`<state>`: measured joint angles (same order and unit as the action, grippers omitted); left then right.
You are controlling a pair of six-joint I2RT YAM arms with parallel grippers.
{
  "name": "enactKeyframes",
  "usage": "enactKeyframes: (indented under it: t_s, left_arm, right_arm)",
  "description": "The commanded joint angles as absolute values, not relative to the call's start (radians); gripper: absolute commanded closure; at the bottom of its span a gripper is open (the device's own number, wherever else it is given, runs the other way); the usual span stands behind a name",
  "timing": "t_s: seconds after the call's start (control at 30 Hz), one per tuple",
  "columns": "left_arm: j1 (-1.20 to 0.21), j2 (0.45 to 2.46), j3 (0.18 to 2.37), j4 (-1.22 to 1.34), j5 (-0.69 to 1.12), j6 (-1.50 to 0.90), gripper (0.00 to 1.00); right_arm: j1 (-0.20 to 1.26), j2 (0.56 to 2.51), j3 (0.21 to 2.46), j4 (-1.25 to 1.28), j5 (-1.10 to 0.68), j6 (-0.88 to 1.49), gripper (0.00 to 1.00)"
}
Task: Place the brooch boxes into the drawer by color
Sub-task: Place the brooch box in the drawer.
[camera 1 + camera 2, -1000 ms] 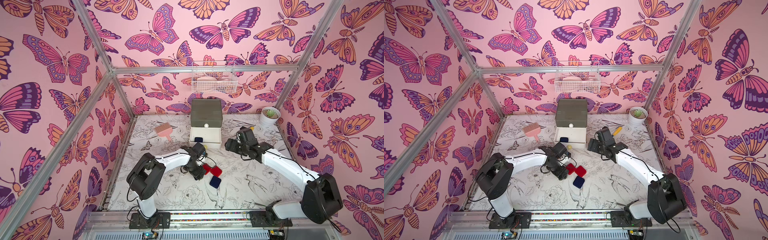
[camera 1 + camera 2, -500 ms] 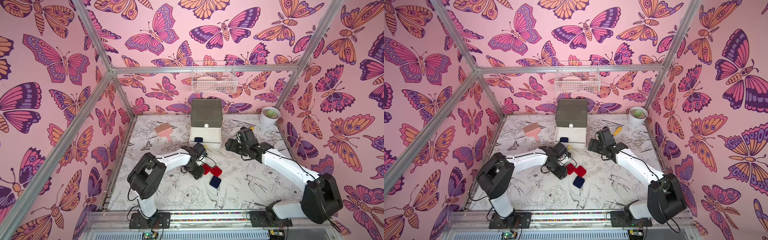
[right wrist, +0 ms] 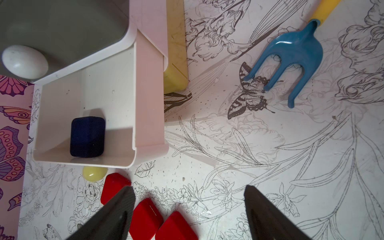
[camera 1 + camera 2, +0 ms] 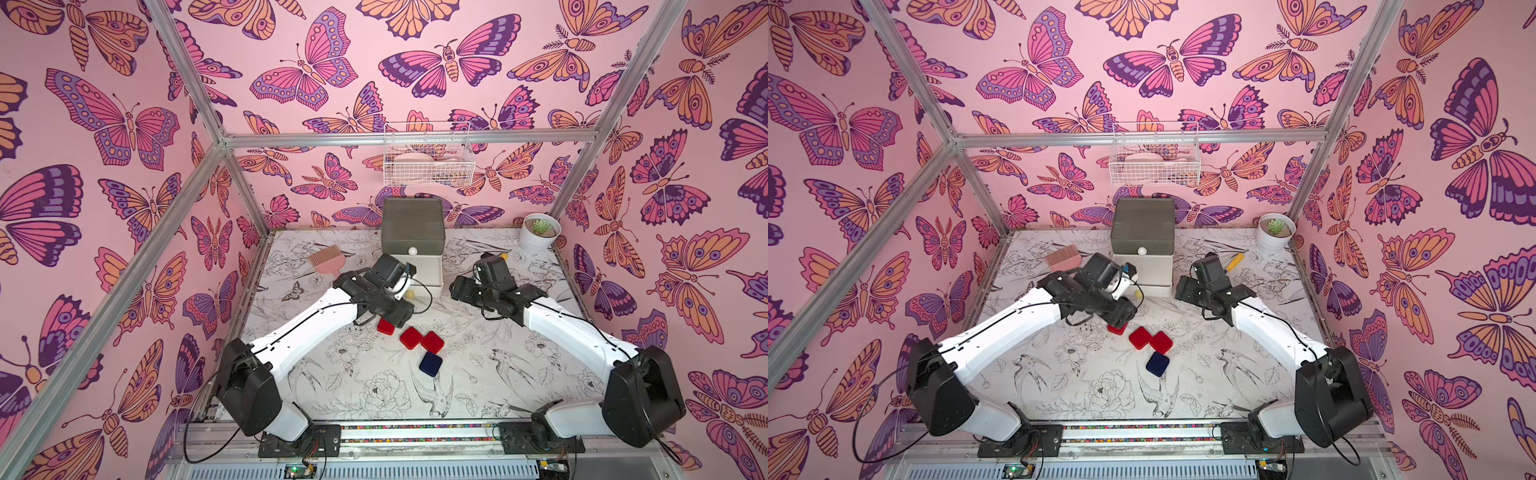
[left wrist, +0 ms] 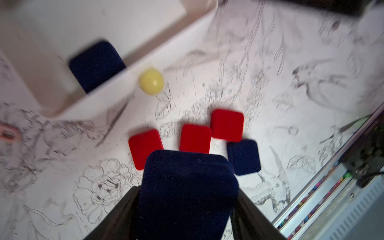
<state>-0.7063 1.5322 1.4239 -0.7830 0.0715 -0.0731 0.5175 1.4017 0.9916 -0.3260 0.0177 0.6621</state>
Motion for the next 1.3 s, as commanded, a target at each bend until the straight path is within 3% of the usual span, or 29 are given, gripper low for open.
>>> enactKeyframes:
  t_s: [0.0,0.33,0.67,1.03,1.27]
  left_arm:
    - [-0.689,1.631,1.521,-0.799,-0.012,-0.134,0.47]
    - [-0.657,1.998,1.890,-0.799,-0.046,-0.216,0.47]
    - [-0.656,2.100,1.946,-0.799,-0.016,-0.229,0.46]
    - [-0.655,2.108,1.922,-0.799,0.041,-0.224,0.37]
    - [-0.656,2.102,1.907,-0.799,0.046,-0.229,0.20]
  right_arm:
    - [0.511,1.405,0.971,-0.297,0.017,0.689,0.12]
    - [0.506,1.372,0.929,-0.279,0.026,0.711,0.12]
    - [0.495,1.355,0.909,-0.274,0.035,0.713,0.12]
    - [0.494,1.356,0.908,-0.276,0.034,0.715,0.12]
    - [0.494,1.361,0.911,-0.272,0.032,0.719,0.12]
